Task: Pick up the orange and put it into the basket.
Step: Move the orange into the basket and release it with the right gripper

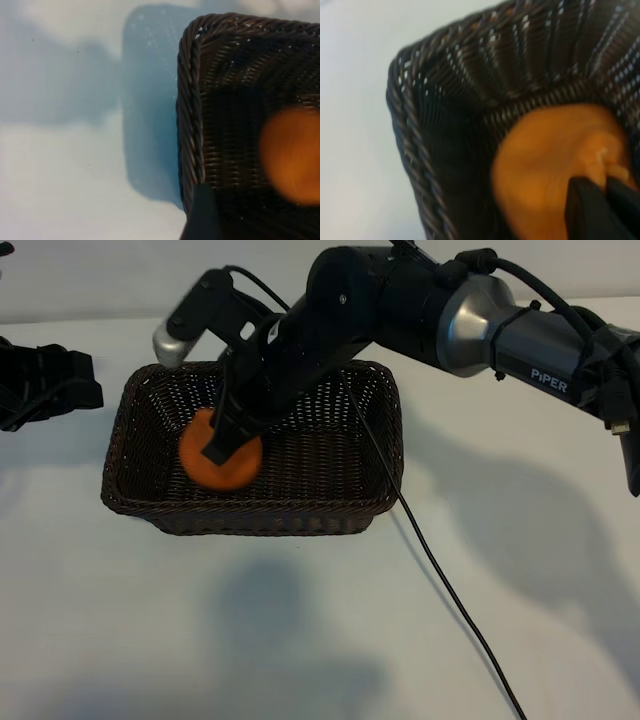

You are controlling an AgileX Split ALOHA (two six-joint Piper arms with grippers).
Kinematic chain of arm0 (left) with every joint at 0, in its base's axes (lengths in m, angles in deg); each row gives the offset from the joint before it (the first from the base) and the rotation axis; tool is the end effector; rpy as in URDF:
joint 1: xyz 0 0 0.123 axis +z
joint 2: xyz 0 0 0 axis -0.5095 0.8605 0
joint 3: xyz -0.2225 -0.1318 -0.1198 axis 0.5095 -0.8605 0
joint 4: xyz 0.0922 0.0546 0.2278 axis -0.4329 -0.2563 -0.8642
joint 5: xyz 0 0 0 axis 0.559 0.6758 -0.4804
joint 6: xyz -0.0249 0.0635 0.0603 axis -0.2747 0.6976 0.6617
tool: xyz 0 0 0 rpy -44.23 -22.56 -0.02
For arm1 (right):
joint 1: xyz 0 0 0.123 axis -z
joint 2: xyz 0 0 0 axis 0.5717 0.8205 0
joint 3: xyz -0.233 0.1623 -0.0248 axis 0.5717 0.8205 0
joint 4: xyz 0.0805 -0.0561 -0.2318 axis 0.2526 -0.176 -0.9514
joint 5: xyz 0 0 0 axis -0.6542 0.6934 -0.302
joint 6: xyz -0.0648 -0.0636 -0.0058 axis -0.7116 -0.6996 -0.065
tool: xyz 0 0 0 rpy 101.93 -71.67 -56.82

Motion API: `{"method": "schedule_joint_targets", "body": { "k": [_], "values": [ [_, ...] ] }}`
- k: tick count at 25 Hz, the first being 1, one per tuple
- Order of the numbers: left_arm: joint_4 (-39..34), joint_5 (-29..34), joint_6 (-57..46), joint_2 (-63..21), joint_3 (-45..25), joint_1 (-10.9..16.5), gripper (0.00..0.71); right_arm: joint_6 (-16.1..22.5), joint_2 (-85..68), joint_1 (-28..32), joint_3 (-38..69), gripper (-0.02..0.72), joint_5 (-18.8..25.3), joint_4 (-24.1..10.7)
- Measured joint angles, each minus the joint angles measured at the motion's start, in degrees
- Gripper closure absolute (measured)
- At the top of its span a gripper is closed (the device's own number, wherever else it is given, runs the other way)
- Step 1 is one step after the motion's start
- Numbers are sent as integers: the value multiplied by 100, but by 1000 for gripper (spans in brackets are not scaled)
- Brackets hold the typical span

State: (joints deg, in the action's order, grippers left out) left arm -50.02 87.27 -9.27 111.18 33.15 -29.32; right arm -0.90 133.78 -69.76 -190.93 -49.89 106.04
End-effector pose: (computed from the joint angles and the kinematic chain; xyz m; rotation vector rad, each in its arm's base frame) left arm 0.2810 -0.0145 0.2795 -0.1148 2.4816 -0.3410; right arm 0.3789 0.2969 0.2338 -1.1620 2.1965 0.5174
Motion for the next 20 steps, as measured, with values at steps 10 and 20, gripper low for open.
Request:
{"method": "schedule_joint_targets", "body": {
  "k": [10, 20],
  "values": [
    [0, 44, 16, 0, 0, 0, 120, -6, 301, 0, -48, 656, -26, 17],
    [-5, 61, 16, 0, 0, 0, 120, -6, 610, 0, -48, 656, -117, 29]
  ]
}}
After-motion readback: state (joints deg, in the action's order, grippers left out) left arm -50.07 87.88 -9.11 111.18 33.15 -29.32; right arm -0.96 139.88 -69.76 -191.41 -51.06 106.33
